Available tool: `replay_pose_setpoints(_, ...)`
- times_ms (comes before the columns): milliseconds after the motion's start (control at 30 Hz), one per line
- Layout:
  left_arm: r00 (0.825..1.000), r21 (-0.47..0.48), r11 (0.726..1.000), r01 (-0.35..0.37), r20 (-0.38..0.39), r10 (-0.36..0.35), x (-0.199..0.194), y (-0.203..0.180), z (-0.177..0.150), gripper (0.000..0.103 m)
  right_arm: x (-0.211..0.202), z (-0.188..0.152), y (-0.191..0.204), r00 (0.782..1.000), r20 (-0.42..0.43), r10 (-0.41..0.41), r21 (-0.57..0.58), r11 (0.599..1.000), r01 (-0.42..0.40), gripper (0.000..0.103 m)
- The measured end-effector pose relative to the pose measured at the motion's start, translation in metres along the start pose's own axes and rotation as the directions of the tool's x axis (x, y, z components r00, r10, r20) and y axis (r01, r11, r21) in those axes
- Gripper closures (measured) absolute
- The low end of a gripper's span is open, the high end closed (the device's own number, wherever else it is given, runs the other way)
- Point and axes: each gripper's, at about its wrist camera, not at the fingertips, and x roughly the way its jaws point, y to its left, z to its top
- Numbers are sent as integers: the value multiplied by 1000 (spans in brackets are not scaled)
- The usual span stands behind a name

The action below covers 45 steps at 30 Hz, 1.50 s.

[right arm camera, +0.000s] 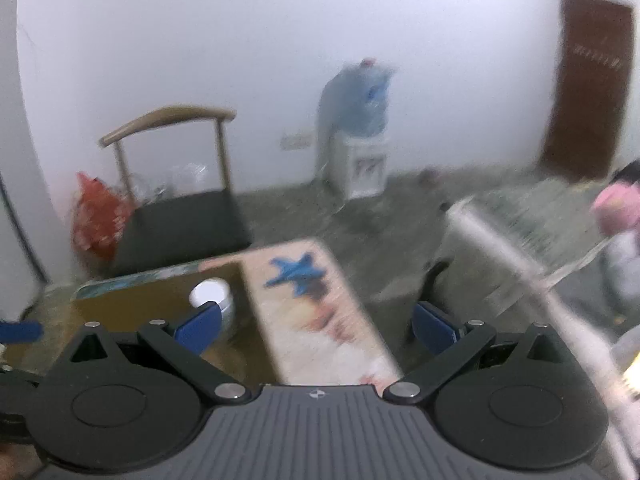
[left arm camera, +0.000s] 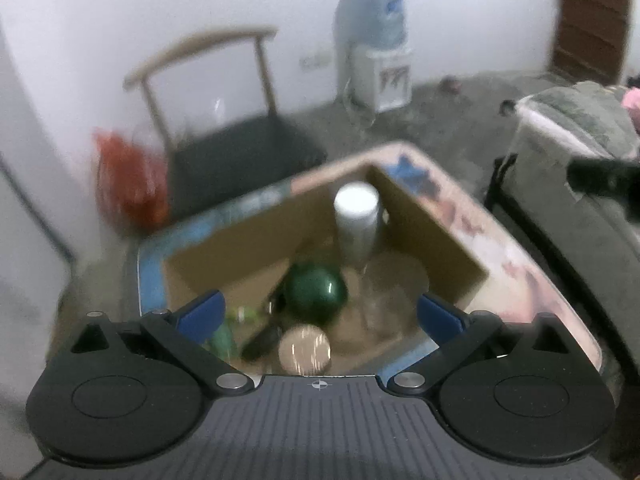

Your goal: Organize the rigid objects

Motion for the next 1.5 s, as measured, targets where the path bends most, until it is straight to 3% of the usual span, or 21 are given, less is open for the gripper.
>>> replay_pose_setpoints(100, 996, -73, 997, -20, -85, 14, 11, 13, -7, 0, 13, -8, 5, 993, -103, 53, 12, 999, -52, 0)
replay_pose_setpoints(233, 982, -127, 990, -57, -185, 33, 22, 27, -19, 0, 33, -22, 17, 967, -237, 98, 28, 995, -94, 0)
replay_pose_setpoints(367, 968, -174, 981, -86, -249, 41, 30, 42, -26, 0, 41, -31, 31, 946, -293, 139, 32, 990, -135, 0)
replay_pose_setpoints(467, 958, -198, 975, -104, -284, 45, 34, 50, -29, 0, 50, -35, 48, 939, -321, 125, -19, 990, -138, 0)
replay_pose_setpoints(733, 944, -216, 970, -115, -327, 39, 42, 64, -34, 0, 72, -37, 72, 924, -369, 99, -106, 983, -148, 0)
replay_pose_setpoints(933, 944, -223, 969, -108, -330, 29, 46, 68, -33, 1, 80, -38, 80, 924, -374, 77, -161, 976, -147, 0)
replay_pose_setpoints(1500, 938, -234, 968, -96, -346, 10, 55, 70, -34, 1, 95, -40, 77, 906, -417, 69, -163, 975, -149, 0)
